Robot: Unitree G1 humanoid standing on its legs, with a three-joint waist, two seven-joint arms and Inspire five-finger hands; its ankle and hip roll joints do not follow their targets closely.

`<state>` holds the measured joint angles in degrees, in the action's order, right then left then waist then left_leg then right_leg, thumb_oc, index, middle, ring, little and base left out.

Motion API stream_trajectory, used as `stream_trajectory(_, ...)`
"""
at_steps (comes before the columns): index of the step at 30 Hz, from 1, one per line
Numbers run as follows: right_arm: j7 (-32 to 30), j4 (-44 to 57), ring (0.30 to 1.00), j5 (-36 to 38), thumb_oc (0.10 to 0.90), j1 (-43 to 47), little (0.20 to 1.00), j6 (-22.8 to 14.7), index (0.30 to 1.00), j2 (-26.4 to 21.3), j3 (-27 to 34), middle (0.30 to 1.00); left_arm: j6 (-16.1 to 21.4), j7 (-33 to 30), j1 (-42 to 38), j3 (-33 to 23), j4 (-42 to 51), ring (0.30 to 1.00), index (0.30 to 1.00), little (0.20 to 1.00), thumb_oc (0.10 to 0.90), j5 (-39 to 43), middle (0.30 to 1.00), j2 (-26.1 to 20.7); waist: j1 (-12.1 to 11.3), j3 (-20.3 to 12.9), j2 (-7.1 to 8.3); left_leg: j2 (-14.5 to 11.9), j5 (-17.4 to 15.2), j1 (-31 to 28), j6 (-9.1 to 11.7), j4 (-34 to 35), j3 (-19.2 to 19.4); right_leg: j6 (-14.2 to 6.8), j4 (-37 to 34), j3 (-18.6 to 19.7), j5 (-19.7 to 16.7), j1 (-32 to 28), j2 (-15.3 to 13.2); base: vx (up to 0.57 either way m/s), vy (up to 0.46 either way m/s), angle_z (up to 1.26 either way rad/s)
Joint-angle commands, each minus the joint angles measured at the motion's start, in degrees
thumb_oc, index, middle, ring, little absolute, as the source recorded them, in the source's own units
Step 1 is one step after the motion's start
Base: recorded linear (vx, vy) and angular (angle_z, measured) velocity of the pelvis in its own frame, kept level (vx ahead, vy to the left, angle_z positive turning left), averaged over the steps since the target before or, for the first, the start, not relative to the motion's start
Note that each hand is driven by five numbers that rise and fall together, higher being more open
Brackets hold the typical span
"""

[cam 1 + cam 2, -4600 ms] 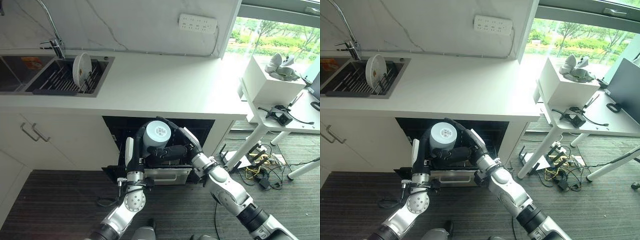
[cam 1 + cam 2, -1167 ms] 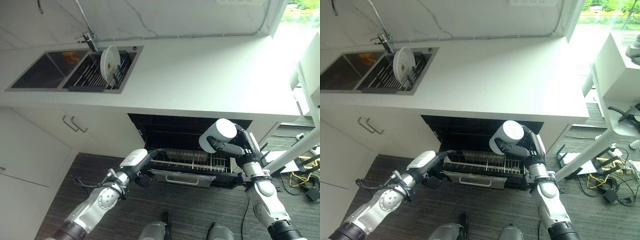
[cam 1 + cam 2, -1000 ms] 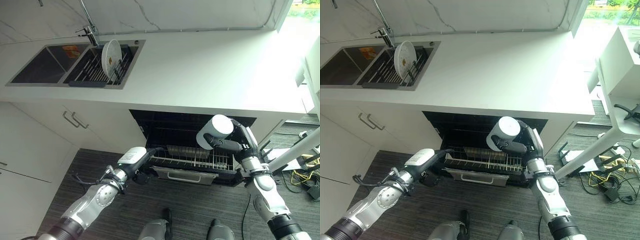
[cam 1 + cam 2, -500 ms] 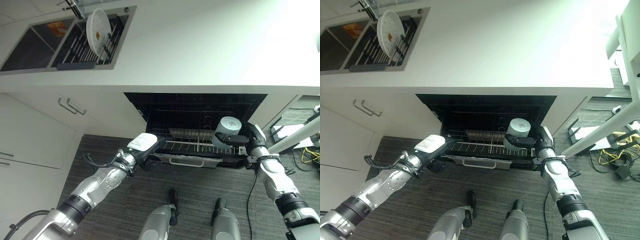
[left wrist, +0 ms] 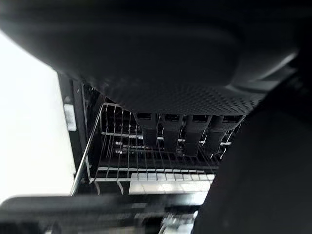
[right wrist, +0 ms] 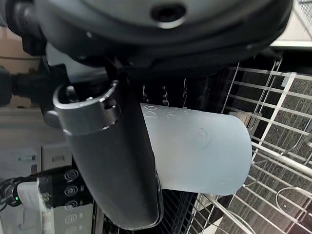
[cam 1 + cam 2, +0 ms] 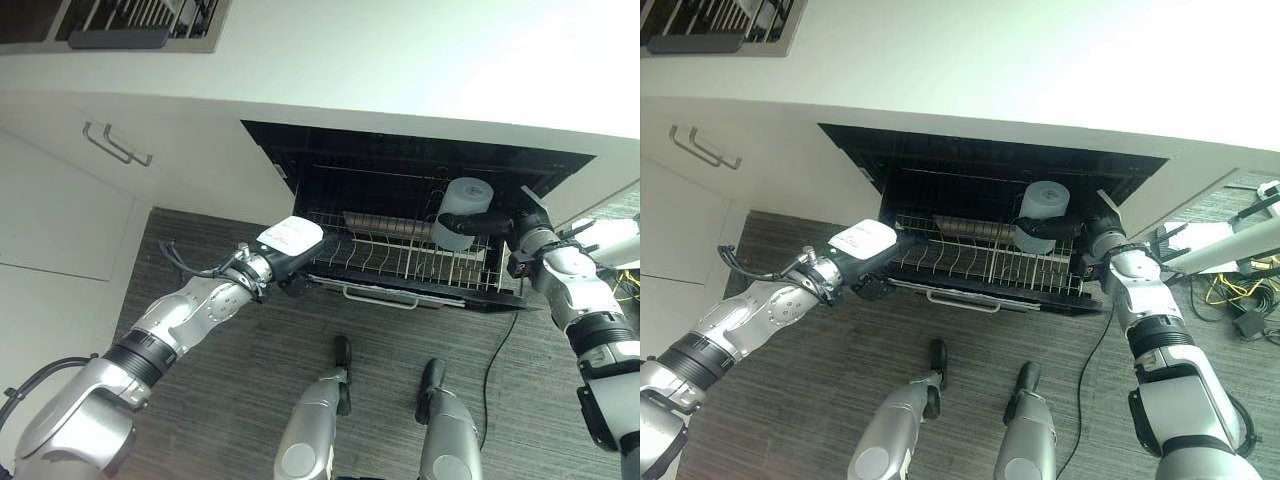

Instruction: Place the dishes in the dishwasher.

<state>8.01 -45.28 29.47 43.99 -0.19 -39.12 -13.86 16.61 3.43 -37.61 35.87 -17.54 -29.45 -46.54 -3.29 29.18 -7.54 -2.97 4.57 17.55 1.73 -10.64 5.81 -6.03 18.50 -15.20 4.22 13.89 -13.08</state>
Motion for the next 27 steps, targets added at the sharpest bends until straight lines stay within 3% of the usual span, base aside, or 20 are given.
stream_trajectory(1,1.3,4.9,0.3,1.9,0.4,4.6,0.3,-3.0,0.3,-1.6,0.4,0.3,2.3,-0.1,-1.4,-4.0,5.3,0.9,0.9,0.9,0.8,3.9,0.9,-3.1,-0.2,-3.5,0.44,-0.9,-11.8,0.6,1.0,-6.5,-1.0,-2.8,-1.3,1.5,3.3,-0.3,0.9,0.02,-0.028,0.09)
stream_trajectory(10,-2.2,6.0,0.3,-1.3,0.4,4.6,0.3,1.5,0.3,3.1,-0.9,0.3,2.7,0.1,-1.9,-4.7,4.9,0.9,0.9,0.9,0.8,2.4,0.9,-1.4,-0.9,-2.1,0.03,-0.7,-11.3,1.4,1.0,-6.5,-1.7,-2.5,-0.9,1.2,3.4,0.1,1.4,0.0,-0.008,0.03)
stream_trajectory(15,-5.0,3.8,0.3,-5.6,0.4,3.3,0.3,0.7,0.3,4.0,-1.1,0.3,2.5,-0.4,-1.7,-4.7,4.8,0.9,0.9,0.9,0.8,1.9,0.9,-1.0,-0.9,-1.6,-0.2,-0.5,-11.1,1.8,0.9,-6.5,-1.7,-2.4,-0.4,1.3,3.4,0.8,1.4,0.0,0.0,0.0)
stream_trajectory(17,-5.7,2.4,0.474,-8.6,0.516,2.8,0.474,-0.6,0.474,4.3,-1.4,0.474,2.6,-0.7,-1.6,-4.7,4.7,0.9,0.9,0.9,0.8,1.6,0.9,-0.8,-0.9,-1.5,-0.35,-0.5,-11.1,2.0,0.9,-6.5,-1.6,-2.4,-0.3,1.4,3.4,1.2,1.4,0.0,0.0,0.0)
stream_trajectory(19,-7.3,1.0,0.389,-11.7,0.46,2.2,0.389,-1.2,0.389,4.1,-1.8,0.389,2.5,-1.2,-1.4,-4.6,4.6,0.9,0.9,0.9,0.8,1.3,0.9,-0.5,-0.8,-1.2,-0.52,-0.4,-11.1,2.2,0.8,-6.5,-1.5,-2.4,-0.2,1.5,3.4,1.4,1.4,0.0,0.0,0.0)
stream_trajectory(20,-8.6,-0.3,0.484,-12.8,0.522,1.8,0.484,-1.5,0.484,4.0,-2.2,0.484,2.3,-1.6,-1.3,-4.5,4.6,0.9,0.9,0.9,0.8,1.1,0.9,-0.2,-0.8,-1.1,-0.66,-0.4,-11.1,2.2,0.8,-6.5,-1.5,-2.4,-0.1,1.6,3.4,1.6,1.4,0.0,0.0,0.0)
stream_trajectory(21,-10.0,-1.0,0.9,-14.3,0.8,1.2,0.9,-1.8,0.9,3.9,-2.1,0.9,2.2,-2.0,-1.2,-4.5,4.4,0.9,0.9,0.9,0.8,1.1,0.9,-0.1,-0.6,-1.0,-0.71,-0.4,-11.0,2.3,0.8,-6.5,-1.5,-2.4,0.0,1.7,3.4,1.8,1.4,0.0,0.0,0.0)
stream_trajectory(27,-11.8,-5.9,0.9,-20.5,0.8,-0.9,0.9,-3.2,0.9,2.2,-3.3,0.9,1.2,-2.5,-0.9,-4.3,5.6,0.9,0.9,0.9,0.8,2.0,0.9,-1.0,-0.4,-0.7,-1.14,-0.1,-11.1,2.5,0.7,-6.5,-1.5,-2.3,0.4,2.2,3.4,2.4,1.4,-0.01,0.017,0.0)
